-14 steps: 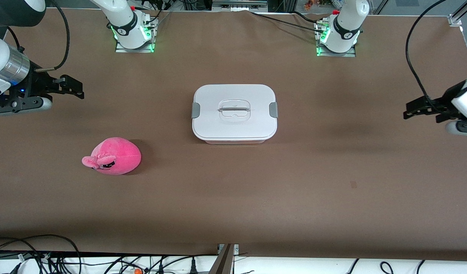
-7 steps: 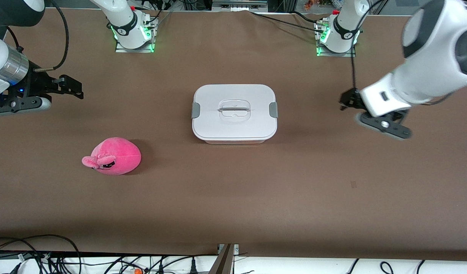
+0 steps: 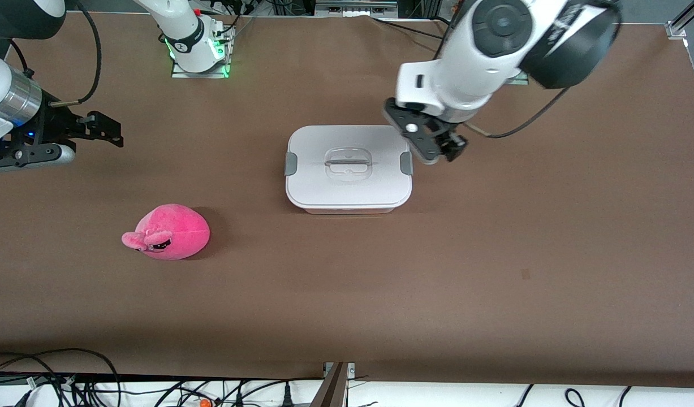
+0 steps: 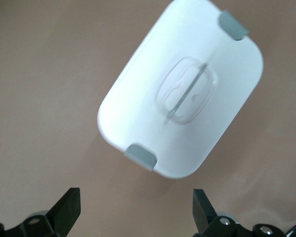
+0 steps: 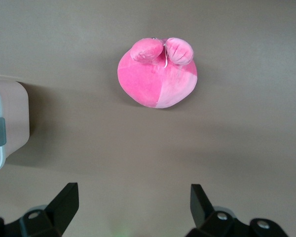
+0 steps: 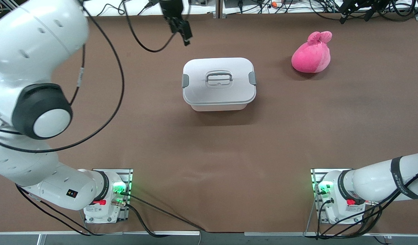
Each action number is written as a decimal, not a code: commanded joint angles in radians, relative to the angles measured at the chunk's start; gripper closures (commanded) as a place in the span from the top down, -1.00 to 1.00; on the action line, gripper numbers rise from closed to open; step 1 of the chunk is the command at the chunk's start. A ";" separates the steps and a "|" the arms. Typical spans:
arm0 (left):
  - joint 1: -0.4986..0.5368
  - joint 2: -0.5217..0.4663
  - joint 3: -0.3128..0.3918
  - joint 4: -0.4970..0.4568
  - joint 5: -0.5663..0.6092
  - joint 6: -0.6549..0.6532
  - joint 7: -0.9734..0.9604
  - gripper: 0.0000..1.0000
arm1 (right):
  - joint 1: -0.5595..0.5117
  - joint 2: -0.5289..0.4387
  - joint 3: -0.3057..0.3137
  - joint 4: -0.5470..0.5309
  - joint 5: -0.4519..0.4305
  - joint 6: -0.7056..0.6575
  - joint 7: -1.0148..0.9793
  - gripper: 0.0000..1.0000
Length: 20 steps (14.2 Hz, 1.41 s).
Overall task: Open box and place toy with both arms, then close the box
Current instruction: 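Lower the left gripper and grasp the lid handle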
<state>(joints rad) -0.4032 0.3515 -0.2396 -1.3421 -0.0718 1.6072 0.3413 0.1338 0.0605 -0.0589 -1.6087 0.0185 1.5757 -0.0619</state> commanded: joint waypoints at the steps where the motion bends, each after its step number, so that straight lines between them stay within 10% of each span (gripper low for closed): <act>1: -0.112 0.105 0.011 0.075 0.065 0.060 0.065 1.00 | 0.001 0.001 -0.006 0.016 0.017 -0.013 -0.007 0.99; 7: -0.207 0.179 0.009 0.003 0.223 0.273 0.122 1.00 | 0.001 0.002 -0.006 0.013 0.023 -0.006 -0.009 1.00; 20: -0.263 0.273 0.011 -0.020 0.300 0.304 0.120 1.00 | 0.001 0.004 -0.006 0.012 0.021 -0.005 -0.010 1.00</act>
<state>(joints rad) -0.6472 0.6139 -0.2381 -1.3624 0.1976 1.8976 0.4552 0.1338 0.0610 -0.0595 -1.6085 0.0250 1.5757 -0.0619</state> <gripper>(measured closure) 0.000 0.000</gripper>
